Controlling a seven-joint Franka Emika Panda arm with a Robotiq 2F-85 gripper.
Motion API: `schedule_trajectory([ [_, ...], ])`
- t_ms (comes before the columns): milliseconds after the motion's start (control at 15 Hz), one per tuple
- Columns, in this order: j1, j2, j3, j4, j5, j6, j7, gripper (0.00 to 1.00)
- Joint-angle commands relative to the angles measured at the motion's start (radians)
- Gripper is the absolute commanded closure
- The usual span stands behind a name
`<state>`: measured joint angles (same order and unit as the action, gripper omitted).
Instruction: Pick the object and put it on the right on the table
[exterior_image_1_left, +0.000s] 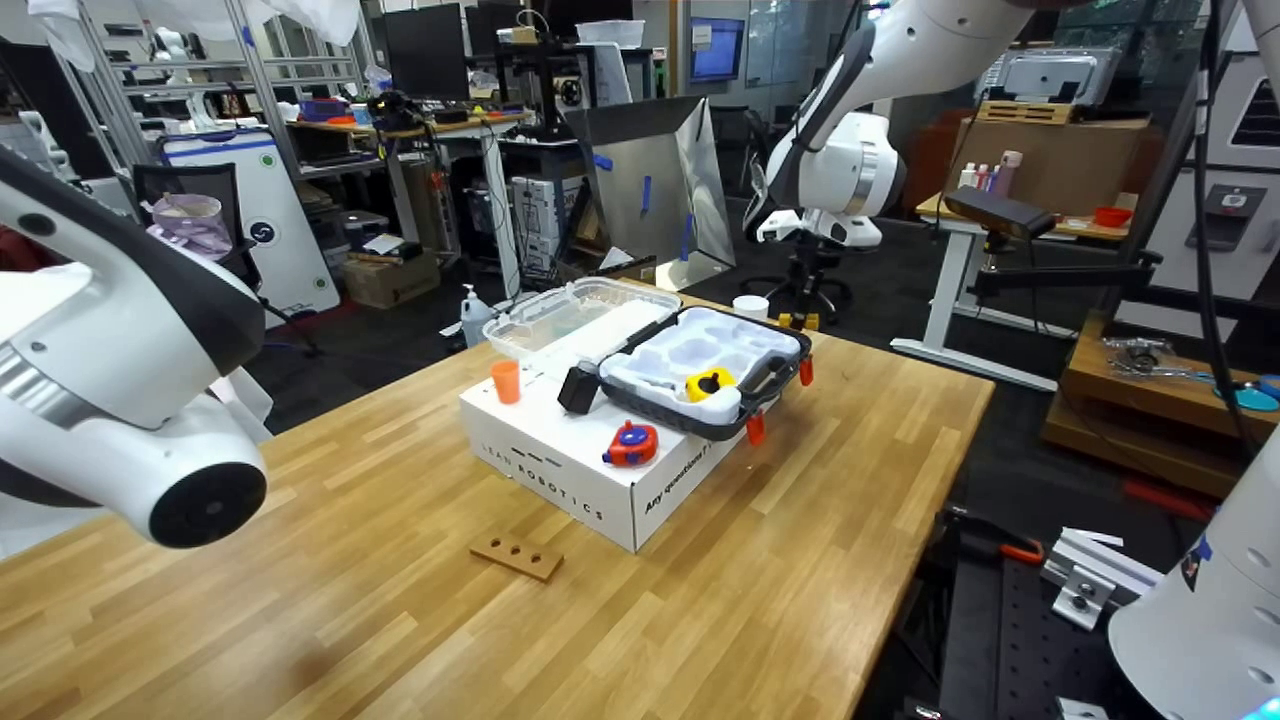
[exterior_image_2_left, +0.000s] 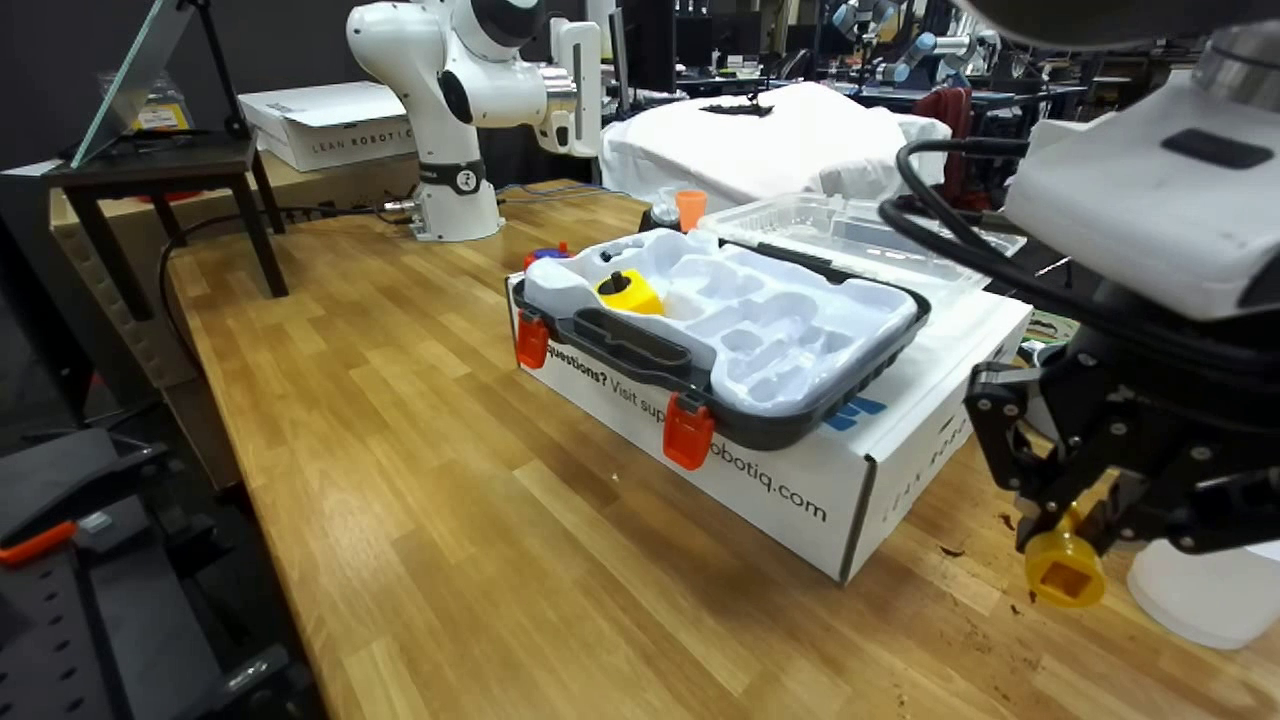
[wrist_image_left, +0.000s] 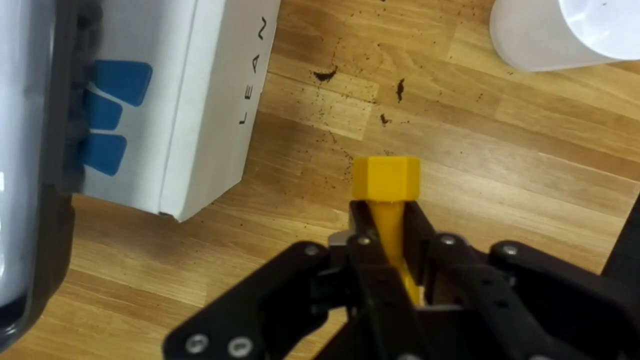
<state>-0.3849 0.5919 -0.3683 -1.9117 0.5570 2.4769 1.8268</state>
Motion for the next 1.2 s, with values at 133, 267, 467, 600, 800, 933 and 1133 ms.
schedule_trajectory([
  [133, -0.018, 0.019, 0.022, -0.013, -0.015, 0.019, -0.019, 0.95],
  [267, -0.015, 0.042, 0.027, -0.006, -0.016, 0.013, -0.014, 0.95],
  [467, -0.008, 0.072, 0.038, 0.007, -0.018, 0.003, -0.003, 0.95],
  [600, -0.002, 0.088, 0.042, 0.021, -0.025, -0.002, 0.003, 0.95],
  [800, 0.000, 0.105, 0.040, 0.044, -0.042, -0.008, 0.010, 0.95],
  [933, -0.004, 0.115, 0.040, 0.059, -0.050, -0.009, 0.013, 0.95],
  [1133, -0.014, 0.122, 0.038, 0.073, -0.059, -0.018, 0.012, 0.95],
])
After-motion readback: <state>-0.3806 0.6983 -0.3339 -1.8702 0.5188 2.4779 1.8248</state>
